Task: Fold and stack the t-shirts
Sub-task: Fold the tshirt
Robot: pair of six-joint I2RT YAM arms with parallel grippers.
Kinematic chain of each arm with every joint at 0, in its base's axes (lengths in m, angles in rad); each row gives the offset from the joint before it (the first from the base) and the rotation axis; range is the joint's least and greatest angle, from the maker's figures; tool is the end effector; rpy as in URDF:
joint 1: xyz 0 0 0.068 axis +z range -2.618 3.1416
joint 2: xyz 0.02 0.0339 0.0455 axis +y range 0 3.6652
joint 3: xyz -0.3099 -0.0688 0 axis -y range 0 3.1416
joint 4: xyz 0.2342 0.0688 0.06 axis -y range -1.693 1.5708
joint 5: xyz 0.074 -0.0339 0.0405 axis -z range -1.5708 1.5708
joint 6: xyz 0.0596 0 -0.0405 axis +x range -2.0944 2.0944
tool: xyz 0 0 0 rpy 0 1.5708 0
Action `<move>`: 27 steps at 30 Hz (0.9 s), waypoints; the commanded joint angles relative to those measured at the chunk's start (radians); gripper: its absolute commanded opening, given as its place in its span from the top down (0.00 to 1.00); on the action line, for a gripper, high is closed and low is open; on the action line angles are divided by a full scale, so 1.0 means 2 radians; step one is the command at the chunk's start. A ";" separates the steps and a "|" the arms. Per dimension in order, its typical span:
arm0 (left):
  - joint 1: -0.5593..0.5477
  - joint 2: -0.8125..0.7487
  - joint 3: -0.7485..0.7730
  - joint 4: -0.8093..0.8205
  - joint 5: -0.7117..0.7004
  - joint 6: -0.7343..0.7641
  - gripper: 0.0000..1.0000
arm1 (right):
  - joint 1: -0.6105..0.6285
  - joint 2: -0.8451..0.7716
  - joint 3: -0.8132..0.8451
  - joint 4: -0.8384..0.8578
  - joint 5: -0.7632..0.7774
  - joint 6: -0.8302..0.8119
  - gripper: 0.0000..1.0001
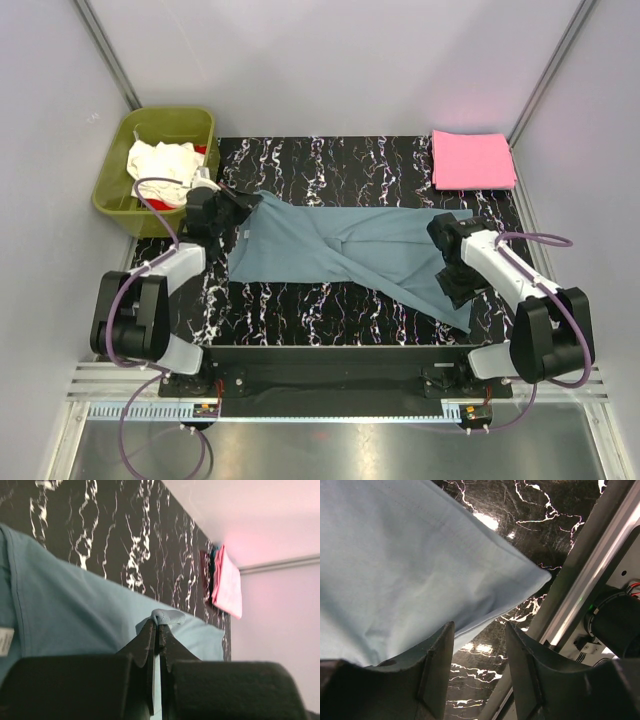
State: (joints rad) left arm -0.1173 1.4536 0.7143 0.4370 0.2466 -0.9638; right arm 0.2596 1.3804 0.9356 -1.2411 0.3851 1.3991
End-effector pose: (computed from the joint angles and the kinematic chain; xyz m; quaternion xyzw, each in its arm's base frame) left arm 0.3191 -0.0523 0.2686 -0.2619 0.7588 -0.3876 0.4532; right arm 0.1833 0.0255 0.2428 0.5193 0.8310 -0.1707 0.1028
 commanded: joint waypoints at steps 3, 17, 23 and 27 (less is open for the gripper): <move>0.013 0.037 0.021 0.091 0.029 -0.023 1.00 | -0.012 0.012 0.003 0.011 0.036 0.025 0.47; 0.011 0.064 0.025 0.110 0.052 -0.024 1.00 | -0.024 0.006 -0.062 -0.006 -0.060 0.145 0.47; 0.012 0.067 0.018 0.116 0.058 -0.022 1.00 | -0.023 -0.017 -0.092 0.016 -0.051 0.195 0.46; 0.013 0.065 0.016 0.120 0.060 -0.022 1.00 | -0.023 -0.009 -0.087 0.036 -0.048 0.210 0.46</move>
State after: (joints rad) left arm -0.0967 1.5795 0.7227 0.5877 0.3454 -1.0245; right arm 0.2176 1.3651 0.7509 -1.1931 0.2676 1.7325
